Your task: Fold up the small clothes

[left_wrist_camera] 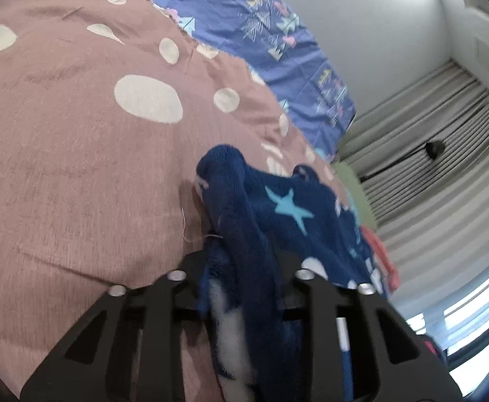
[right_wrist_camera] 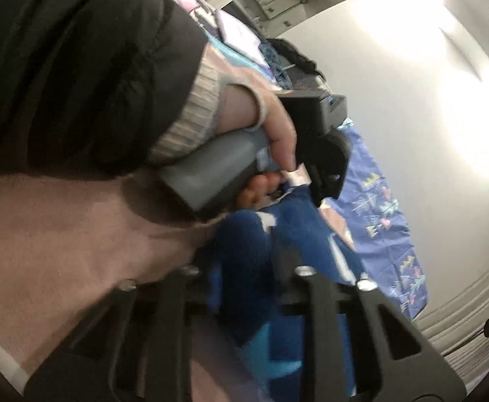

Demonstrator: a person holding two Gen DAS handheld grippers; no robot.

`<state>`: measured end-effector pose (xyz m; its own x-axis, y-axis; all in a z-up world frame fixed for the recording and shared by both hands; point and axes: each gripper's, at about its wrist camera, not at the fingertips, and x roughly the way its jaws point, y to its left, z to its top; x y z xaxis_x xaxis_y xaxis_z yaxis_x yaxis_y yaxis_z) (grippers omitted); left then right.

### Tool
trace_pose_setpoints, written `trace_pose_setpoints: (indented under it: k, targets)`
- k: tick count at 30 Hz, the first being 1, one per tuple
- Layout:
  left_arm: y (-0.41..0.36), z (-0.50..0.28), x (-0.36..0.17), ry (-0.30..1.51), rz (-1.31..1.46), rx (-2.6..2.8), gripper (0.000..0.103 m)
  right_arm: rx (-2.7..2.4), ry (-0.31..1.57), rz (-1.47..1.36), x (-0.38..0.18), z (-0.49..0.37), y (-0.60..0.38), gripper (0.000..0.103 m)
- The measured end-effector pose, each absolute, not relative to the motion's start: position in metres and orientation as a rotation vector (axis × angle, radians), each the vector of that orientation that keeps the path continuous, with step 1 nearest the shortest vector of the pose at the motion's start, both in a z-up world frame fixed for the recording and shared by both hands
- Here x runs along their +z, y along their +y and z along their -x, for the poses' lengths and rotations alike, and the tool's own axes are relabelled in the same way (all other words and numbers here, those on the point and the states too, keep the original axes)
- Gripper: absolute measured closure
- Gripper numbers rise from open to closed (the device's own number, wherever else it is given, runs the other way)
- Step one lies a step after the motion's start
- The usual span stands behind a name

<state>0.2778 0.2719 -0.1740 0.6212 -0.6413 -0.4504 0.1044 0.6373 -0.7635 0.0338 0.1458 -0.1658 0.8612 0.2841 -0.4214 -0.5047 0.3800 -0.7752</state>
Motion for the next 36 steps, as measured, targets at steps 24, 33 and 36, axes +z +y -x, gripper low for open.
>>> trace_pose_setpoints:
  k: [24, 33, 36]
  targets:
    - [0.244, -0.256, -0.161, 0.827, 0.557, -0.423, 0.061, 0.109, 0.731, 0.132, -0.088, -0.107, -0.074, 0.053]
    - [0.242, -0.256, -0.16, 0.824, 0.531, -0.414, 0.058, 0.16, 0.844, -0.031, -0.089, -0.127, -0.093, 0.061]
    - [0.241, -0.257, -0.16, 0.824, 0.532, -0.414, 0.058, 0.162, 0.753, -0.029, -0.061, -0.144, -0.093, 0.061]
